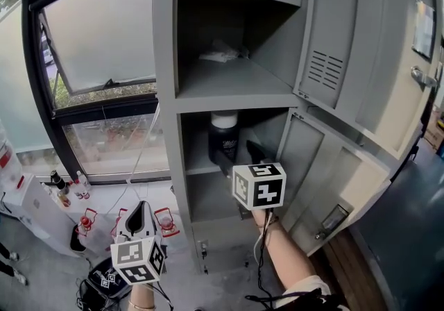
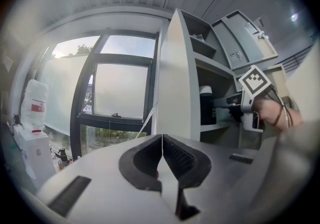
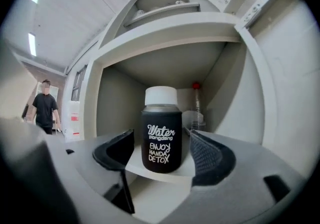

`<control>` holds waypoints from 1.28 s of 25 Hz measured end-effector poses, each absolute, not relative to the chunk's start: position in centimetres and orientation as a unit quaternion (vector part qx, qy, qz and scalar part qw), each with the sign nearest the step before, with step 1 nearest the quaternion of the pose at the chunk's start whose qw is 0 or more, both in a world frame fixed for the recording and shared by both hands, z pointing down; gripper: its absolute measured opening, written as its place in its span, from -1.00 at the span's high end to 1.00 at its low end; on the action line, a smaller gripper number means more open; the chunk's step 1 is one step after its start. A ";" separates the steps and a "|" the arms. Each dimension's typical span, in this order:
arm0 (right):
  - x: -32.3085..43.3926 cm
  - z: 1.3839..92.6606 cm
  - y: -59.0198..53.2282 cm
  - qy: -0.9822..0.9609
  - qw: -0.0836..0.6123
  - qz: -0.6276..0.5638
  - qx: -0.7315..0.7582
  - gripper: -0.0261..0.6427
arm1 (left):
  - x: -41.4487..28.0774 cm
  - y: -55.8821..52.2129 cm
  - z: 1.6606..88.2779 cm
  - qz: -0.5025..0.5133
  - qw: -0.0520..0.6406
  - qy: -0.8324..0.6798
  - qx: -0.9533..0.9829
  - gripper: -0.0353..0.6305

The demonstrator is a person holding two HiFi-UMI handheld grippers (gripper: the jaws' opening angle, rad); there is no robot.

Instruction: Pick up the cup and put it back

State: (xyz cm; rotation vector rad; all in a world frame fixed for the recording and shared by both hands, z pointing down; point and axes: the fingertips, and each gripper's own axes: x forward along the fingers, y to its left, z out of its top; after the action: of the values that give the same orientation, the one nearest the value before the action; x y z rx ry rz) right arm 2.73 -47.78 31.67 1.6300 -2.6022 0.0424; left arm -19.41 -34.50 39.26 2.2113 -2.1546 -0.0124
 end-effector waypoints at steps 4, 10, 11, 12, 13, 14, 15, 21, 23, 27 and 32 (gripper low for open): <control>4.4 32.3 -45.9 -0.835 0.027 0.018 0.549 0.19 | -18.2 -34.1 39.3 -0.006 0.029 -0.687 0.726 0.87; 6.9 34.0 -42.9 -0.818 0.026 0.027 0.574 0.57 | -15.7 -33.8 39.3 -0.006 0.031 -0.666 0.745 0.87; 7.4 34.3 -42.4 -0.815 0.026 0.029 0.579 0.63 | -15.2 -33.8 39.3 -0.006 0.031 -0.662 0.749 0.87; 7.8 34.6 -41.9 -0.811 0.025 0.031 0.584 0.69 | -14.7 -33.9 39.2 -0.005 0.031 -0.658 0.753 0.87; 8.3 34.9 -41.4 -0.807 0.024 0.033 0.589 0.75 | -14.2 -33.9 39.2 -0.004 0.030 -0.653 0.757 0.87; 8.8 35.2 -40.9 -0.803 0.024 0.034 0.595 0.83 | -13.6 -33.9 39.1 -0.004 0.029 -0.649 0.760 0.87; 9.2 35.5 -40.4 -0.799 0.024 0.036 0.600 0.90 | -13.1 -33.9 39.0 -0.003 0.028 -0.644 0.764 0.87; 10.9 38.0 -37.0 -0.789 0.021 0.056 0.611 0.95 | -10.8 -34.2 39.3 0.003 0.027 -0.623 0.782 0.87; 11.5 38.8 -36.1 -0.783 0.030 0.048 0.619 0.95 | -10.3 -34.5 39.7 0.006 0.031 -0.618 0.786 0.87; 12.4 40.0 -35.3 -0.774 0.041 0.046 0.630 0.95 | -9.5 -34.8 40.1 0.008 0.036 -0.610 0.792 0.87; 12.5 40.4 -34.9 -0.778 0.044 0.053 0.624 0.95 | -8.7 -35.1 40.1 0.006 0.035 -0.602 0.798 0.87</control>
State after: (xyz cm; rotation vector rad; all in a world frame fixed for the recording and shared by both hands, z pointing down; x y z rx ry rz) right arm 12.46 -34.91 40.41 1.9072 -2.3784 0.1608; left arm -8.65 -35.12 40.06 2.4519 -1.8483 0.0175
